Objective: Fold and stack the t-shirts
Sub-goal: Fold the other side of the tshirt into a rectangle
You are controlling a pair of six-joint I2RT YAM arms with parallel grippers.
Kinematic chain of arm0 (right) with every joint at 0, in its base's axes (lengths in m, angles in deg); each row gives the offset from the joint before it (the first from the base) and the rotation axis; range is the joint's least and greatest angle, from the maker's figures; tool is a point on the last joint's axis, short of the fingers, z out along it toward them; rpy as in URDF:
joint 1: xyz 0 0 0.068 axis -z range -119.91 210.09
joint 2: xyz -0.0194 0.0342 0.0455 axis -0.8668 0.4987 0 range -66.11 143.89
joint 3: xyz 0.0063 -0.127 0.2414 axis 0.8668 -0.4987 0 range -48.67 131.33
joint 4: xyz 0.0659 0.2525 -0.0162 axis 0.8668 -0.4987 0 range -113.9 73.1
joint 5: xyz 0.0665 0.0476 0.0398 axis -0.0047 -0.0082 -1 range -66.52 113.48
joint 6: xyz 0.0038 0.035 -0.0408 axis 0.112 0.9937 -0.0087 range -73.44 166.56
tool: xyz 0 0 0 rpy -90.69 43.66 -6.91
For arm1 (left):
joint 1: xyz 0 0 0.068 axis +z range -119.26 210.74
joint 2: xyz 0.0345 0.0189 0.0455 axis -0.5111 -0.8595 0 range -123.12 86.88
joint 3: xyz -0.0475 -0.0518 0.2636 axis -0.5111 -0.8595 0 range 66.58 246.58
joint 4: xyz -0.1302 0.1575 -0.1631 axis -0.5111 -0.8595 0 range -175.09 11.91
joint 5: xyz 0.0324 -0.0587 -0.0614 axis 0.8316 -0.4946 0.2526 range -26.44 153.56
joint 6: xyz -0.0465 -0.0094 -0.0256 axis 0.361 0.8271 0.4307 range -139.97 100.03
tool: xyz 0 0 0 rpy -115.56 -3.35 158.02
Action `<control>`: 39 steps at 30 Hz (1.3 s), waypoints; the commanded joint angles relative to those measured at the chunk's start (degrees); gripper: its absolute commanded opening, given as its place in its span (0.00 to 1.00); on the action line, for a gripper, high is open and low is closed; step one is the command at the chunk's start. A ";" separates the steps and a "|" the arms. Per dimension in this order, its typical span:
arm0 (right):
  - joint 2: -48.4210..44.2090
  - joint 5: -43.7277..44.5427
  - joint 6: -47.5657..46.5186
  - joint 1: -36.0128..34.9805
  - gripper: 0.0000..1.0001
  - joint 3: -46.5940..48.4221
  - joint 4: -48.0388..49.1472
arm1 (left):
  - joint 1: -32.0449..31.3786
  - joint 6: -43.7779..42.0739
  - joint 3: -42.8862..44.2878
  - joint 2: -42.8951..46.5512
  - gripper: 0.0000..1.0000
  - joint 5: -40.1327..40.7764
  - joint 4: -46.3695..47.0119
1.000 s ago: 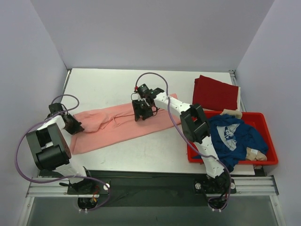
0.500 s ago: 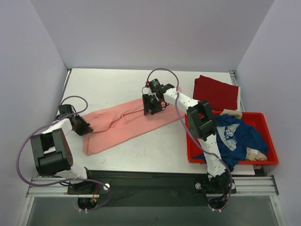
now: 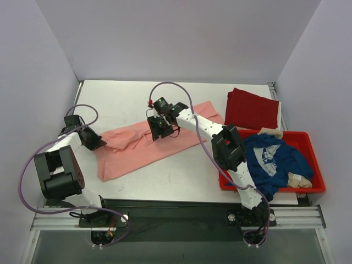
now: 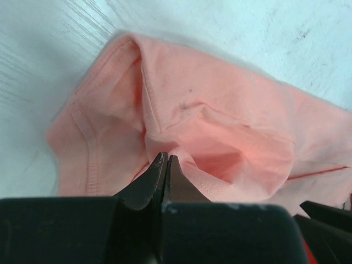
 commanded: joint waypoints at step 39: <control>13.40 -0.83 7.35 -11.81 0.42 13.63 12.56 | 2.04 -2.27 2.81 -5.85 0.00 -5.28 2.98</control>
